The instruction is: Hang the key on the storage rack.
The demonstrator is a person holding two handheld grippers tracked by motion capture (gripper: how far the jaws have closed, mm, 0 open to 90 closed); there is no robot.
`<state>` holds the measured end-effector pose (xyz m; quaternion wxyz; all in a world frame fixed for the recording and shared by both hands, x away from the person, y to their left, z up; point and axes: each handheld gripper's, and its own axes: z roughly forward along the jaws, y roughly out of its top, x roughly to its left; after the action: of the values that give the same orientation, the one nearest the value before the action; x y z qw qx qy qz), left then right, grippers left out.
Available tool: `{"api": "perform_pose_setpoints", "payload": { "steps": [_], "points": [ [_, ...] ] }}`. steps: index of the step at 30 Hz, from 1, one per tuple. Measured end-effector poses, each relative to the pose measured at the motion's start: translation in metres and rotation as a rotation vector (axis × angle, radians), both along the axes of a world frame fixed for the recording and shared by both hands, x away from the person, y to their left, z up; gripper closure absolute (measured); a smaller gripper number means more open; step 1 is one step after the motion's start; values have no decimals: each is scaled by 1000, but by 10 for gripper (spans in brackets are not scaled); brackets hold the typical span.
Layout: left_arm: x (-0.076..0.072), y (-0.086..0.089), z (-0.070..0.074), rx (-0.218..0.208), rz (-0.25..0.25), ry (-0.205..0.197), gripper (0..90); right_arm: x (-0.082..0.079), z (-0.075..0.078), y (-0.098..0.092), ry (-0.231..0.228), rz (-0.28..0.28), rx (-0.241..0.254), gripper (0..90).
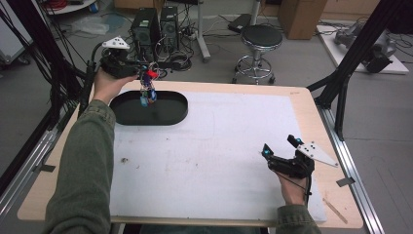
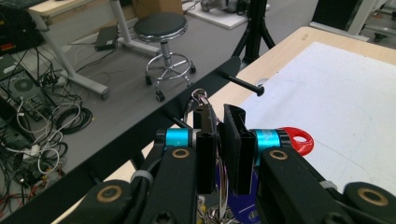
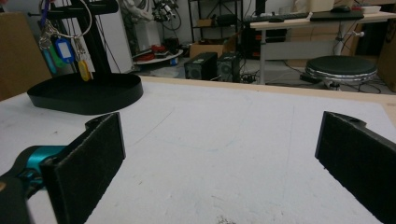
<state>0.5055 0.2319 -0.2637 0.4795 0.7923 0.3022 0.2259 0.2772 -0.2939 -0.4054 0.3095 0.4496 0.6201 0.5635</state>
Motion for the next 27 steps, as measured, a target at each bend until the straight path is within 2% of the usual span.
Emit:
{"api": "perform_pose_setpoints", "payload": {
  "steps": [6, 11, 12, 15, 17, 20, 27],
  "points": [
    [6, -3, -1, 23, 14, -1, 835, -1, 0, -2, -6, -4, 2, 5],
    [11, -1, -8, 68, 40, 45, 834, -1, 0, -3, -3, -5, 5, 5],
    [11, -1, -10, 71, 47, 42, 834, -1, 0, -3, -5, -5, 4, 5],
    [12, 2, -12, 48, 60, 48, 834, -2, 0, -3, -3, -6, 7, 5],
    [11, 3, -14, 52, 60, 54, 833, -2, 0, -3, -6, -6, 4, 5],
    [10, -1, -16, 83, 51, 53, 831, -2, 0, -3, -9, -6, 4, 5],
    [8, -3, -14, 83, 78, 89, 805, -1, 0, -1, -4, -2, 1, 5]
  ]
}}
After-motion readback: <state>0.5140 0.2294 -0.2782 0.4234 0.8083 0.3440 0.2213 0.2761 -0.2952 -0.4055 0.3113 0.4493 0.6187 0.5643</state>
